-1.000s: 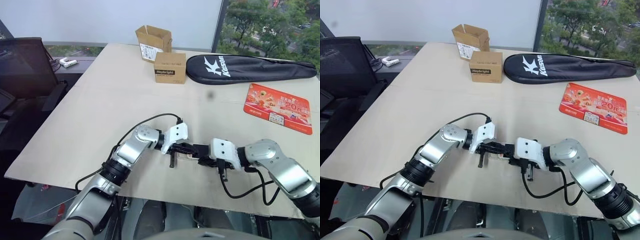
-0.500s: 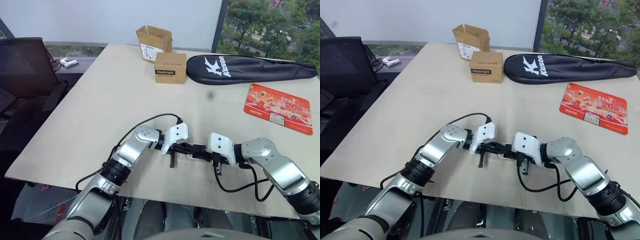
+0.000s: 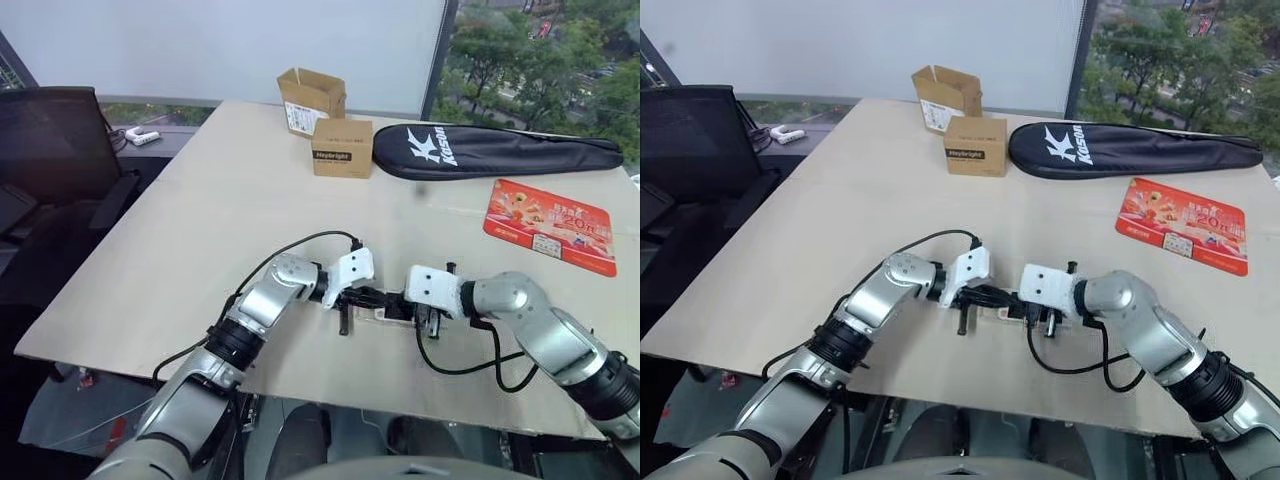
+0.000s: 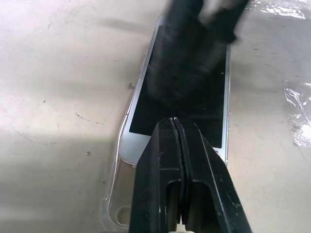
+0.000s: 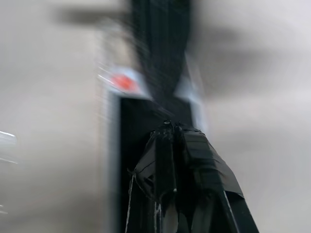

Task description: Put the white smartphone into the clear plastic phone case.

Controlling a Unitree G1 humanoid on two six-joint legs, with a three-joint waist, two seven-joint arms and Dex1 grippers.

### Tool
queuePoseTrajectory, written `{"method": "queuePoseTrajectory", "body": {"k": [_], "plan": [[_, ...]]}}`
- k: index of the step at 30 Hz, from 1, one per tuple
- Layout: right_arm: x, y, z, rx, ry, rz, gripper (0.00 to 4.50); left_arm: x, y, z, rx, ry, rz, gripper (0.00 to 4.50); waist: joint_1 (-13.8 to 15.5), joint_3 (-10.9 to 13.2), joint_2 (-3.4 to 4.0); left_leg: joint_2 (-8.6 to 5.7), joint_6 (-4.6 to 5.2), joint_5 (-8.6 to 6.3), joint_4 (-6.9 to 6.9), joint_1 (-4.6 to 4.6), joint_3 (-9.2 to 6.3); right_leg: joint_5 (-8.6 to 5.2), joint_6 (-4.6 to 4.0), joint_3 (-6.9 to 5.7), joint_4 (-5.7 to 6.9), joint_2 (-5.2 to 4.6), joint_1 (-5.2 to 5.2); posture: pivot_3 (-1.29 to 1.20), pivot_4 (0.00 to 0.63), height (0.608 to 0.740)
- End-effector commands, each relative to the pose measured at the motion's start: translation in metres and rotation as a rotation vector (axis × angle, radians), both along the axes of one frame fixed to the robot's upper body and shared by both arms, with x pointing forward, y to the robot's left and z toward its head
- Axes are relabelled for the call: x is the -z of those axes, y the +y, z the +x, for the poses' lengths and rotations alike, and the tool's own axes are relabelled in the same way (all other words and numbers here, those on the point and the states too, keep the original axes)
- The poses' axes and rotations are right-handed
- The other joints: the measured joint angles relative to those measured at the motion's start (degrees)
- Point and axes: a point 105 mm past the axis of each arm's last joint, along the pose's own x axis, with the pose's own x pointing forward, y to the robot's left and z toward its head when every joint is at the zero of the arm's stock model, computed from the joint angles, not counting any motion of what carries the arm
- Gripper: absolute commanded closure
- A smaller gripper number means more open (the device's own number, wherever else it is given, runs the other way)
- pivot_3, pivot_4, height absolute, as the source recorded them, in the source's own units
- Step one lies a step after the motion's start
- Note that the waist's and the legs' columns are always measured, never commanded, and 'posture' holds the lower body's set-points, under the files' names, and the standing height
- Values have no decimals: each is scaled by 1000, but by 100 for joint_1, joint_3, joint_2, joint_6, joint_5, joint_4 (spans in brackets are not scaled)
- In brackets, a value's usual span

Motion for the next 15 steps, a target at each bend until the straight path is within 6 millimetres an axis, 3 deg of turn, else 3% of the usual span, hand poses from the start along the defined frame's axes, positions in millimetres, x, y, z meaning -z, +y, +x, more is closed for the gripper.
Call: {"method": "queuePoseTrajectory", "body": {"k": [1, 5, 10, 12, 15], "plan": [[59, -32, -18, 105, 227, -165, 4451, 53, 21, -15, -37, 141, 180, 4500, 0, -9, 6, 0, 0, 0, -3, -1, 2, 0, 0, -42, -7, -34, 4, 0, 150, 732], [42, -17, -13, 103, 206, 7, 4451, 55, 22, -15, -43, 141, 182, 4500, 8, -13, 0, -1, 0, 0, -3, -1, 1, 0, 0, -99, -11, -69, 11, 0, 150, 732], [-8, 1, -18, 15, 165, 443, 4451, 57, 22, -15, -47, 143, 182, 4500, 16, 3, 7, -1, 0, 0, -4, -10, -12, 1, 2, -150, -11, -69, 12, 0, 150, 732], [-21, -5, -25, 23, 169, 576, 4451, 58, 22, -16, -48, 143, 183, 4500, 26, 40, 25, -1, 1, 0, -5, -13, -16, 0, 3, -159, -14, -69, 13, 0, 150, 732], [-17, -18, -31, 73, 184, 622, 4451, 58, 21, -16, -48, 143, 180, 4500, 14, 88, 68, -4, 1, 0, -6, -22, -19, -1, 5, -168, -16, -64, 10, 0, 150, 732]]}}
